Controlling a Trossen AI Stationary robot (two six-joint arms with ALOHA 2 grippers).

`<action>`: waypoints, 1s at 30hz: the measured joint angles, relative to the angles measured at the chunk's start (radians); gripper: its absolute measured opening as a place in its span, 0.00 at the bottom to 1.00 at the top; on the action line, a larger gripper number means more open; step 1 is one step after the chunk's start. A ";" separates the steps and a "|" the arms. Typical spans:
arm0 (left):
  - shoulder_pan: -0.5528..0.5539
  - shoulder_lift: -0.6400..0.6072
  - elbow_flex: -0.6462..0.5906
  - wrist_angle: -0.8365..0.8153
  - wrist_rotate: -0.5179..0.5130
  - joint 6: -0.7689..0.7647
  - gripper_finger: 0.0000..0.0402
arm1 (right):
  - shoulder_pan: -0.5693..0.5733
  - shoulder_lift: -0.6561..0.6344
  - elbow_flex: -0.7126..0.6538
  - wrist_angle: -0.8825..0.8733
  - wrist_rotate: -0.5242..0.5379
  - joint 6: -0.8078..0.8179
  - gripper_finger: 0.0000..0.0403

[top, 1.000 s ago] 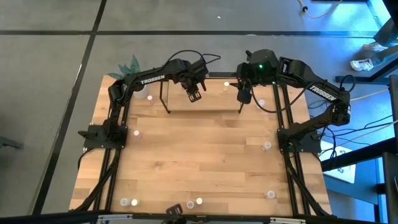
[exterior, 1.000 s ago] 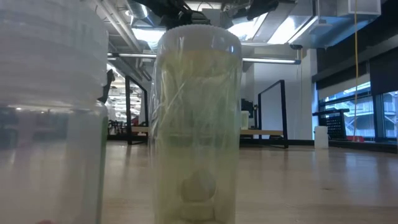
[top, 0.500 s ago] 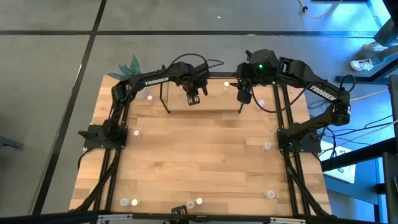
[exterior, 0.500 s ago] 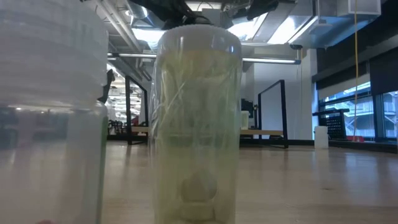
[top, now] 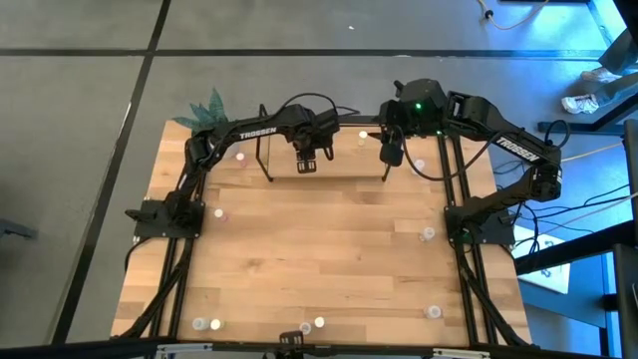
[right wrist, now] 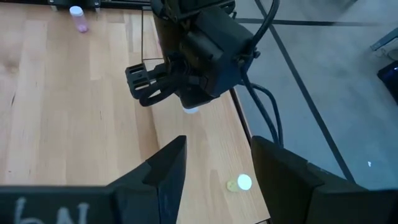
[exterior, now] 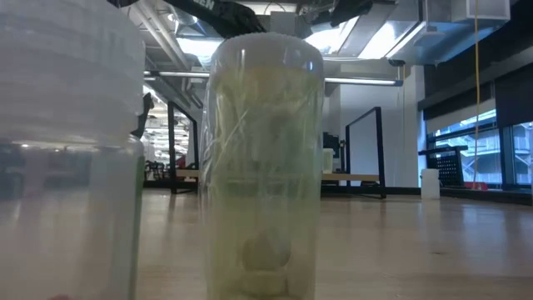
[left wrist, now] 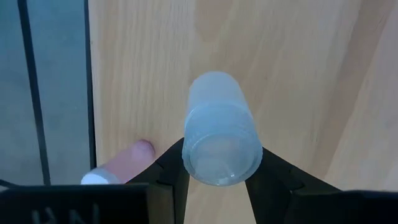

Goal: Pick and place medicine bottles onto shelf by color
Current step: Put the middle white pill bottle on the shelf

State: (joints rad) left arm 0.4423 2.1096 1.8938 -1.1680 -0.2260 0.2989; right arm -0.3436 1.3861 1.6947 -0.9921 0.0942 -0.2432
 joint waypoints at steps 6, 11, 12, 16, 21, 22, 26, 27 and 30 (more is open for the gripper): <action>0.000 0.000 0.000 -0.007 0.000 0.000 0.29 | 0.000 0.000 0.000 0.000 0.000 0.000 0.45; 0.000 0.001 0.000 -0.013 0.001 0.002 0.29 | 0.000 0.000 0.000 0.000 0.000 0.000 0.45; 0.000 0.001 0.000 -0.014 0.001 0.002 0.29 | 0.000 0.000 0.000 0.000 0.000 0.000 0.45; -0.004 0.020 0.000 -0.034 0.000 0.002 0.29 | 0.000 0.000 0.000 0.000 0.000 0.000 0.45; -0.019 0.030 0.000 -0.025 -0.023 0.000 0.29 | 0.000 0.000 0.000 0.000 0.000 0.000 0.45; -0.022 0.030 0.000 -0.023 -0.032 0.000 0.29 | 0.000 0.000 0.000 0.000 0.000 0.000 0.45; -0.023 0.031 0.000 -0.034 -0.042 0.000 0.29 | 0.000 0.000 0.000 0.000 0.000 0.000 0.45; -0.022 0.031 0.000 -0.036 -0.043 0.000 0.29 | 0.000 0.000 0.000 0.000 0.000 0.000 0.45; -0.022 0.031 0.000 -0.040 -0.045 0.000 0.29 | 0.000 0.000 0.000 0.000 0.000 0.000 0.45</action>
State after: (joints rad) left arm 0.4202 2.1407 1.8938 -1.2080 -0.2707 0.2993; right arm -0.3437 1.3861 1.6947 -0.9920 0.0940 -0.2432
